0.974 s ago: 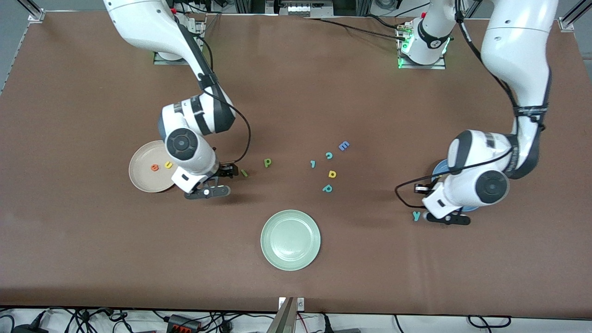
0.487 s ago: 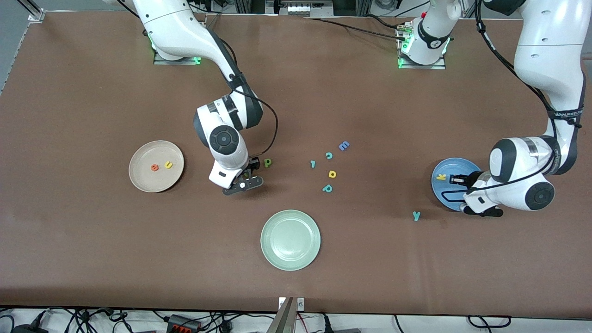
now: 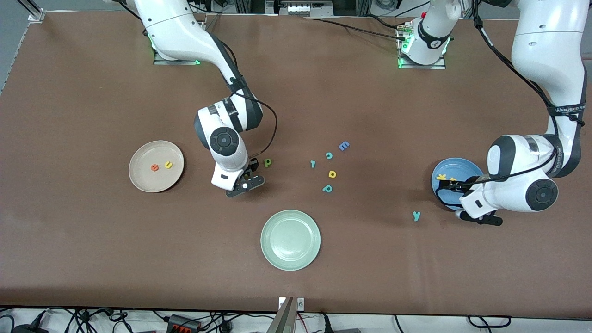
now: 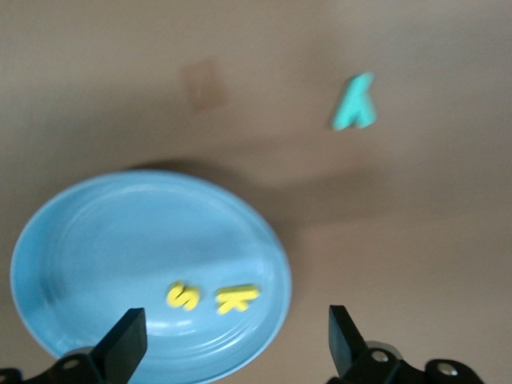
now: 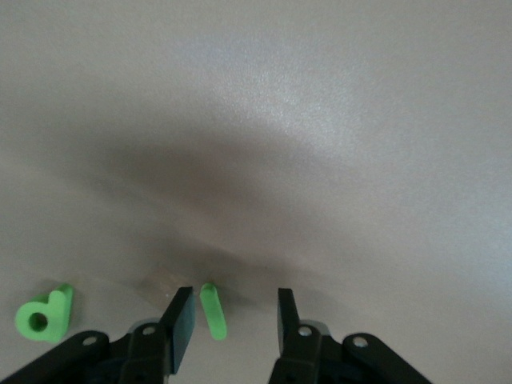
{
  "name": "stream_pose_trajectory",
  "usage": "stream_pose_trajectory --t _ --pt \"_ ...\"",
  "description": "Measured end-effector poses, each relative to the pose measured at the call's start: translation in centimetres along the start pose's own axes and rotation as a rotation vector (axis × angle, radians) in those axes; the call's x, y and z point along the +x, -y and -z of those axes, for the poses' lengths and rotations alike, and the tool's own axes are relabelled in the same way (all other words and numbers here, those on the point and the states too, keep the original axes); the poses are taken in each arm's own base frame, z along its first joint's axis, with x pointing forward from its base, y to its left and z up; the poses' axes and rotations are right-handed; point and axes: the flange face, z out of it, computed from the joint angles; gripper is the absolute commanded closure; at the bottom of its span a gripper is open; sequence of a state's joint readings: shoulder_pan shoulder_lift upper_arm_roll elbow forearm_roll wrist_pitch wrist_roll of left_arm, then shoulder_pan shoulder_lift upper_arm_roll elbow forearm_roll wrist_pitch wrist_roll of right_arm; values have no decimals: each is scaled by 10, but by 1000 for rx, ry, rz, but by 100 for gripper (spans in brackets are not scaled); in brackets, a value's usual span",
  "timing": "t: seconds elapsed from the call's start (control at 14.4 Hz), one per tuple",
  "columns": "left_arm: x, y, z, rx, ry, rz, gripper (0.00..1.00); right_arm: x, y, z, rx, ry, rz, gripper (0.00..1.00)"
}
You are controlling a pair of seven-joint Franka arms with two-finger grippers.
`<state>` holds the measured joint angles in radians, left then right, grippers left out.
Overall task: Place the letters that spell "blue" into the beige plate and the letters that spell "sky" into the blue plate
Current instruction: 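Place the s on the blue plate while the right gripper places e on tan, then reach the cyan y with the left gripper while the right gripper grasps green l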
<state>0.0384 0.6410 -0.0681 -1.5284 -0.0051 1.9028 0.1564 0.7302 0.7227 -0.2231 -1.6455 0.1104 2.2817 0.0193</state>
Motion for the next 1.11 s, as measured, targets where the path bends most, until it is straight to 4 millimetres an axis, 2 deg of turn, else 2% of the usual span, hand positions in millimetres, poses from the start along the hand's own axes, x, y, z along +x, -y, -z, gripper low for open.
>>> stream_pose_trajectory --t 0.07,0.21,0.28,0.35,0.56,0.97,1.11 --pt "7 -21 4 8 -26 -42 0 0 0 -3 -1 -2 2 52" --pt "24 -67 -2 29 -93 -113 0 0 1 -8 -4 1 3 55" --pt "30 -83 -11 35 -113 -136 0 0 1 -10 -4 3 3 56" --pt "35 -90 -21 38 -123 -153 0 0 1 -10 -4 2 3 62" --pt "44 -88 -45 38 -136 -180 0 0 3 -10 -3 2 6 68" --pt "50 -82 -80 36 -128 -207 2 -3 3 -15 -5 14 6 69" --pt "55 -76 -84 45 -166 -266 6 -3 3 -15 -5 14 6 80"
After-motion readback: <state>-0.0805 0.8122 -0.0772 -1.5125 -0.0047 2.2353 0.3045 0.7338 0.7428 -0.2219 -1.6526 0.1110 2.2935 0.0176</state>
